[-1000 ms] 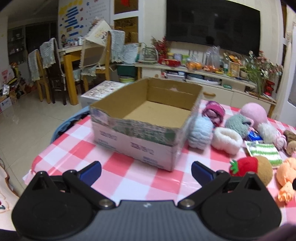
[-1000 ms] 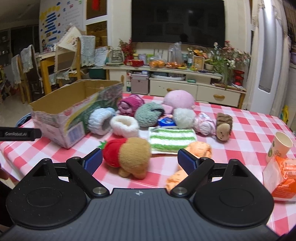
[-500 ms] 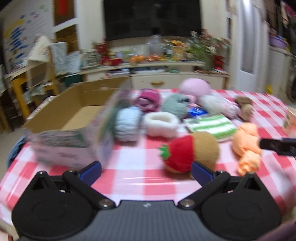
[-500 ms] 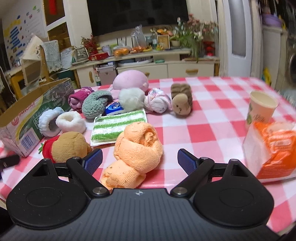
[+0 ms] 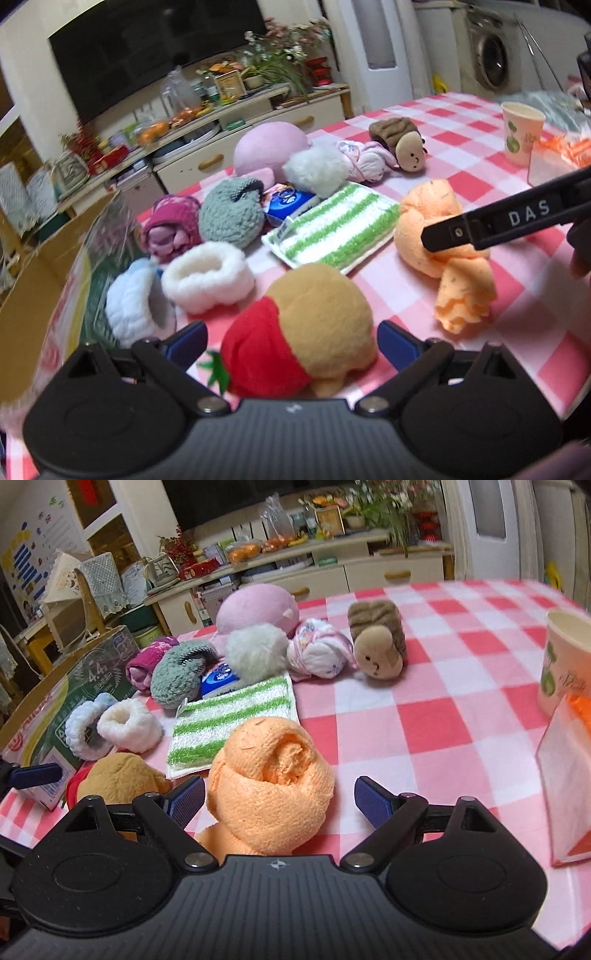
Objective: Organize soft objects
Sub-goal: 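Grasp the red-and-tan strawberry plush with the left tool while the right tool grasps the rolled orange towel, then carry both items over the cardboard box and open both tools to drop them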
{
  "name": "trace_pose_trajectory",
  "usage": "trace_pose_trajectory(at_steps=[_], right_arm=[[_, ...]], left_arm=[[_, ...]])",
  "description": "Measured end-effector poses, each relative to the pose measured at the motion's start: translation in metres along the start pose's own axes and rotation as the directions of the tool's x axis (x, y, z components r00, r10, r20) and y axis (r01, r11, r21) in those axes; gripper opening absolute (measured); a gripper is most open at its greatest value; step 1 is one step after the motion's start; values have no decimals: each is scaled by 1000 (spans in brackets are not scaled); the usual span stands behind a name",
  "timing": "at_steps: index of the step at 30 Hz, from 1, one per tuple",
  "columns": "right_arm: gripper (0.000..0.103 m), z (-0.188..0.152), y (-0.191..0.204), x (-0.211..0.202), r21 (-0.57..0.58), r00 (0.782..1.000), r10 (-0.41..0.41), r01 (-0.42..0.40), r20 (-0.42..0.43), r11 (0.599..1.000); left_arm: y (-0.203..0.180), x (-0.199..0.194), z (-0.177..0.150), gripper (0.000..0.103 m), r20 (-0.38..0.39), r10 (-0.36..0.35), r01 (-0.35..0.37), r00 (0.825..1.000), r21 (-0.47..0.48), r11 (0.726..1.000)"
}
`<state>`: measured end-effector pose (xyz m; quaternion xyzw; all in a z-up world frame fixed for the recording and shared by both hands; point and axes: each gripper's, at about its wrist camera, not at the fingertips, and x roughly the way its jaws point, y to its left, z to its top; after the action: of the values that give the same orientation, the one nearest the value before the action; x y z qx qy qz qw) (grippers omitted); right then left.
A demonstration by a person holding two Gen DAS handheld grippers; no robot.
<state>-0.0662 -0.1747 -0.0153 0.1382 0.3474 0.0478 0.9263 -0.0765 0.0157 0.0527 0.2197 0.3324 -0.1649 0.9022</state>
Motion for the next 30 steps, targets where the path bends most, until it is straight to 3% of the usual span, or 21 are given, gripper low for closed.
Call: trace_pose_trajectory(at_steps=[11, 19, 24, 30], right_arm=[[103, 2, -7, 13, 4, 999, 9, -8, -37, 1000], [101, 2, -4, 20, -24, 999, 16, -17, -50, 1000], [91, 1, 2, 20, -70, 999, 9, -12, -48, 997], [83, 1, 6, 18, -120, 999, -27, 25, -16, 992]], left_arm=[[5, 35, 5, 96, -69, -90, 90, 994, -3, 996], [4, 37, 7, 90, -91, -73, 72, 993, -16, 997], [10, 34, 9, 87, -96, -79, 73, 992, -60, 995], [24, 15, 15, 87, -34, -73, 69, 997, -114, 991]])
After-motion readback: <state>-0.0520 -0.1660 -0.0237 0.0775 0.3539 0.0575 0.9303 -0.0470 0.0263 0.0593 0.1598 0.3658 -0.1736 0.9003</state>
